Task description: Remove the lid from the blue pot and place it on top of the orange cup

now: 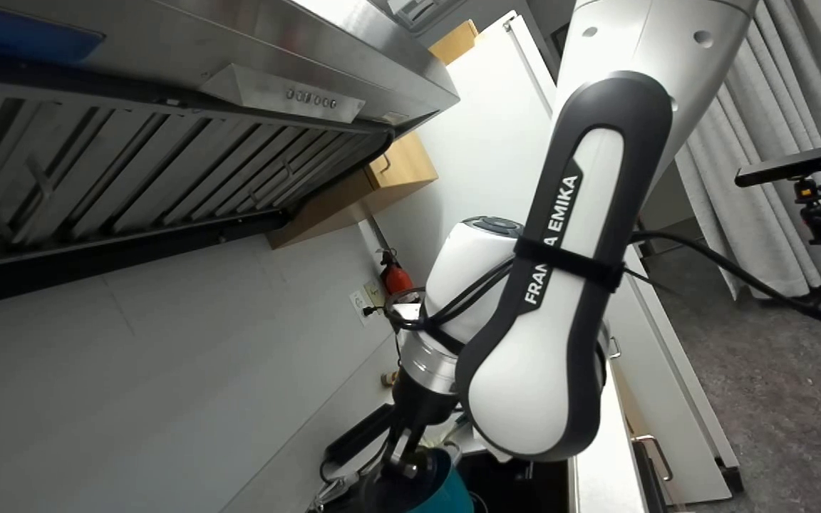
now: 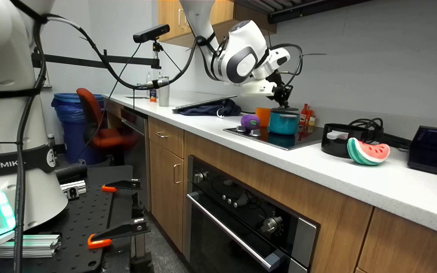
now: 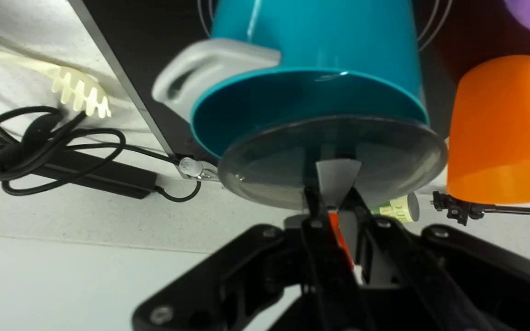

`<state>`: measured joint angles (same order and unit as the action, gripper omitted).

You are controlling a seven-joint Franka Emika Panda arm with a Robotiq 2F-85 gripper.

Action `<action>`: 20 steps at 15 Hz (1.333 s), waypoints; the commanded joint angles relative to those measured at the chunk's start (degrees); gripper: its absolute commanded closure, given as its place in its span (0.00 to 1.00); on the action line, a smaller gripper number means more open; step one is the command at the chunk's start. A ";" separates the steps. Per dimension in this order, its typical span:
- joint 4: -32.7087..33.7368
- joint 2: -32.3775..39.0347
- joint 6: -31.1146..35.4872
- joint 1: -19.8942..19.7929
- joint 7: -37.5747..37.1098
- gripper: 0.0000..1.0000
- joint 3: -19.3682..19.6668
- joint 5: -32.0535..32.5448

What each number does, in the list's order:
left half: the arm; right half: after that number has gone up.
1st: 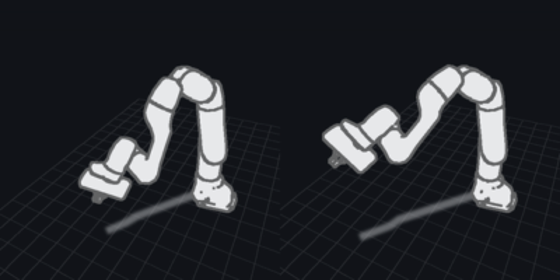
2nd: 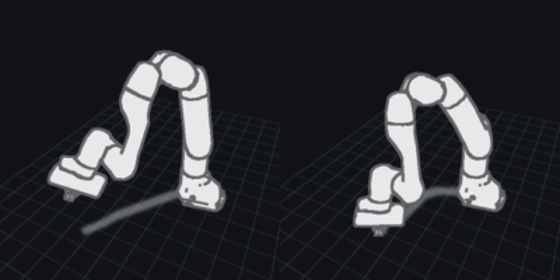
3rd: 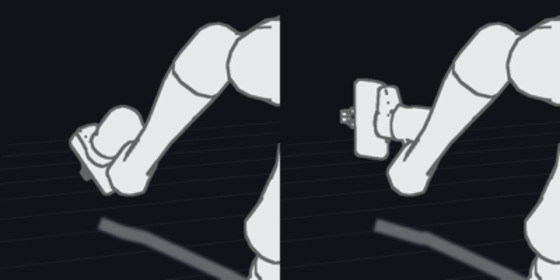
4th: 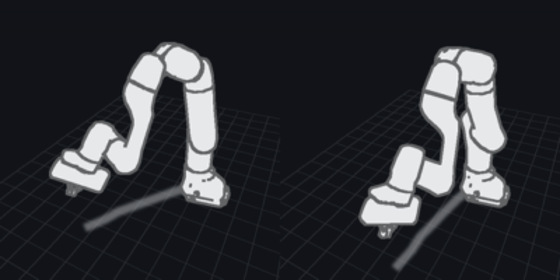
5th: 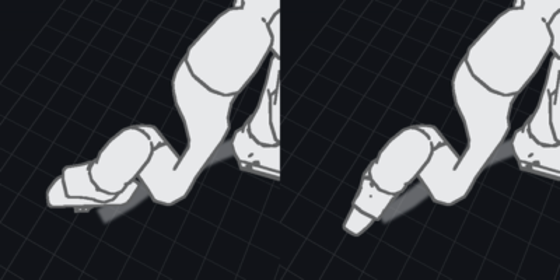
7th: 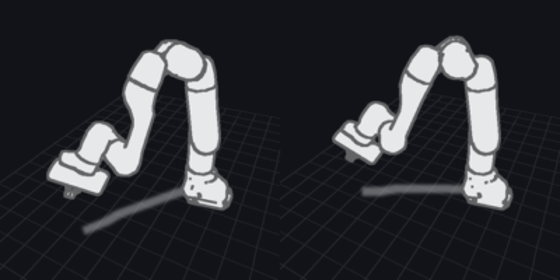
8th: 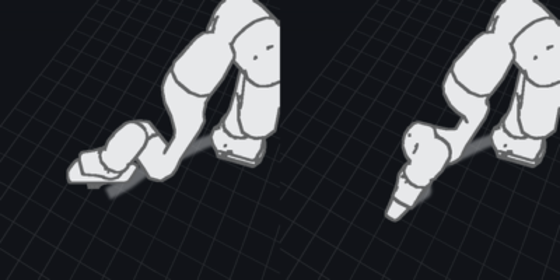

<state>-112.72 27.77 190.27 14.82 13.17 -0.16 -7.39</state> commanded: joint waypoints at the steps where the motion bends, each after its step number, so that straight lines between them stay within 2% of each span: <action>1: 2.19 1.66 4.84 1.17 -1.60 0.97 -1.15 0.70; 8: 2.43 3.63 7.73 2.35 -1.16 0.97 -4.02 1.86; 10: 2.53 4.44 7.69 2.91 -3.54 0.97 -3.58 5.23; 11: 2.89 4.94 7.59 3.08 -1.35 0.97 -4.24 3.37; 20: 8.85 7.83 6.62 5.57 -0.77 0.97 -4.95 3.85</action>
<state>-108.01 33.29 195.91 19.82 11.78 -4.91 -4.31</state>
